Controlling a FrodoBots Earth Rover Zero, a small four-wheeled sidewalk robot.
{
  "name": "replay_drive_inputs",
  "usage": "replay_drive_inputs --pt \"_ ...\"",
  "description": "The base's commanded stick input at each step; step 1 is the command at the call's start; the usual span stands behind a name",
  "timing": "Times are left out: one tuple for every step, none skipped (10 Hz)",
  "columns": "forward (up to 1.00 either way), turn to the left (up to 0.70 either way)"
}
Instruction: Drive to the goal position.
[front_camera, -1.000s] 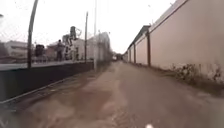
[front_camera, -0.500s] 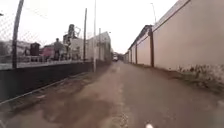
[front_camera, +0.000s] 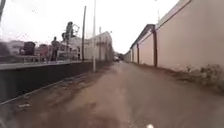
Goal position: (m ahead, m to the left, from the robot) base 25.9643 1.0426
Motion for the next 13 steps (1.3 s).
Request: replay_drive_inputs --pt "0.85 -0.27" --pt "0.85 -0.27" --pt "0.85 -0.27" --pt "0.85 -0.27" --pt "0.85 0.07" --pt "0.85 0.08" --pt "0.85 0.08" --pt "0.85 0.08" --pt "0.85 0.08" --pt "0.85 0.08" --pt "0.85 0.08" --pt "0.85 0.08" --pt "0.85 0.08"
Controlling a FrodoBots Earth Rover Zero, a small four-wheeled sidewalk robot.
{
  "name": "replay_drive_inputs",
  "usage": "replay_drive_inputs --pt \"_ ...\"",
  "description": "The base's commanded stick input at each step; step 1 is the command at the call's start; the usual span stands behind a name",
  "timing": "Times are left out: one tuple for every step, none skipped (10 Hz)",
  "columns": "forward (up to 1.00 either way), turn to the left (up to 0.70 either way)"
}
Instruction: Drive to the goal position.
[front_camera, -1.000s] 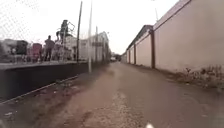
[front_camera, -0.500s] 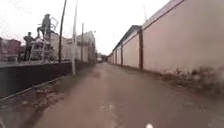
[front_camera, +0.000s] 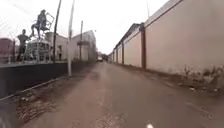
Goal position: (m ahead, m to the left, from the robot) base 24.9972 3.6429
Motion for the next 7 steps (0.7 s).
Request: replay_drive_inputs --pt "0.85 0.08" --pt "0.85 0.08" --pt "0.85 0.08" --pt "0.85 0.08" --pt "0.85 0.1" --pt "0.85 0.26" --pt "0.85 0.42"
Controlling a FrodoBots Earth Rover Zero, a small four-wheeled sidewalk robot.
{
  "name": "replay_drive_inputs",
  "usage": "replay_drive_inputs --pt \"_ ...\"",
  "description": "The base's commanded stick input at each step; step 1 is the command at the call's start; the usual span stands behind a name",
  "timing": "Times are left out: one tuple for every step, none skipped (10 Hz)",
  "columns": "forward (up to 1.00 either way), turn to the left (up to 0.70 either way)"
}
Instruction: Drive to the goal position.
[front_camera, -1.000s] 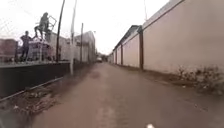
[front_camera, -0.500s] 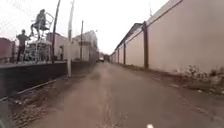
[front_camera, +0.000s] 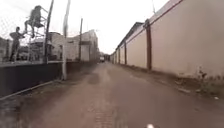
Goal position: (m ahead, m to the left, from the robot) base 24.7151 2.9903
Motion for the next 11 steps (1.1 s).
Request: replay_drive_inputs --pt "0.85 0.42" --pt "0.85 0.08" --pt "0.85 0.08" --pt "0.85 0.08" --pt "0.85 0.08" --pt "0.85 0.08" --pt "0.85 0.08" --pt "0.85 0.08" --pt "0.85 0.08" --pt "0.85 0.08" --pt "0.85 0.08"
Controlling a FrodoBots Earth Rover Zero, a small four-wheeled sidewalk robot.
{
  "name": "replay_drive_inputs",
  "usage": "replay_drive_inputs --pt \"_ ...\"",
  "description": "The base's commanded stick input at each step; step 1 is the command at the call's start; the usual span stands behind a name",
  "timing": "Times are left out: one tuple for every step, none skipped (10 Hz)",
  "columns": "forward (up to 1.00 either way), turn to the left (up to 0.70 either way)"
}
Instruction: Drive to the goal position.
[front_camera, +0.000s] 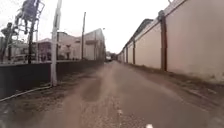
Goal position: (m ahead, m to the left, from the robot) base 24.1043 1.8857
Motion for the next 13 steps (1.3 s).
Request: replay_drive_inputs --pt "0.85 0.08" --pt "0.85 0.08" --pt "0.85 0.08" --pt "0.85 0.08" --pt "0.85 0.08" --pt "0.85 0.08" --pt "0.85 0.08" --pt "0.85 0.08" --pt "0.85 0.08" --pt "0.85 -0.26" --pt "0.85 -0.26" --pt "0.85 -0.26" --pt "0.85 -0.26"
